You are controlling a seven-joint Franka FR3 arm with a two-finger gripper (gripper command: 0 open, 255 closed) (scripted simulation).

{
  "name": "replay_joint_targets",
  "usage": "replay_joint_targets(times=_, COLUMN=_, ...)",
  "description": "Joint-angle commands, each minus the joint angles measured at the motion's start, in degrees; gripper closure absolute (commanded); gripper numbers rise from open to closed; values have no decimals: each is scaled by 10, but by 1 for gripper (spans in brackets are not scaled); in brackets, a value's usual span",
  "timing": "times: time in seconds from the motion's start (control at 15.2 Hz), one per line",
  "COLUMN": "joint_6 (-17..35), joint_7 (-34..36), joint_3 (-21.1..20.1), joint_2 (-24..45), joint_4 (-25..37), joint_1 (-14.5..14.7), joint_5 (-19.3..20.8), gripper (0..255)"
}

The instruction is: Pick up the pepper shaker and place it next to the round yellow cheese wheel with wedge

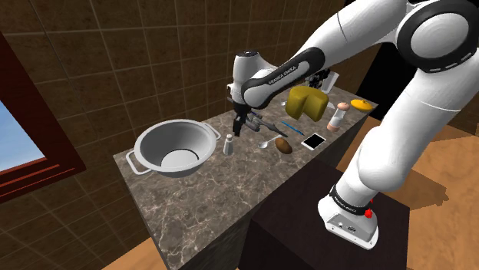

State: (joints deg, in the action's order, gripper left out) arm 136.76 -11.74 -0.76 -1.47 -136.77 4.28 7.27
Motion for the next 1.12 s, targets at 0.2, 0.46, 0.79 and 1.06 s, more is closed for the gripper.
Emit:
replay_joint_targets(times=0.2, joint_6=63, joint_7=-1, joint_3=-5, joint_2=115, joint_4=63, joint_1=7, joint_5=15, gripper=0)
replay_joint_targets(times=0.46, joint_6=88, joint_7=2, joint_3=-4, joint_2=144, joint_4=67, joint_1=7, joint_5=20, gripper=0)
replay_joint_targets(times=0.79, joint_6=118, joint_7=6, joint_3=0, joint_2=175, joint_4=68, joint_1=7, joint_5=27, gripper=0)
replay_joint_targets(times=1.06, joint_6=118, joint_7=6, joint_3=0, joint_2=175, joint_4=68, joint_1=7, joint_5=27, gripper=0)
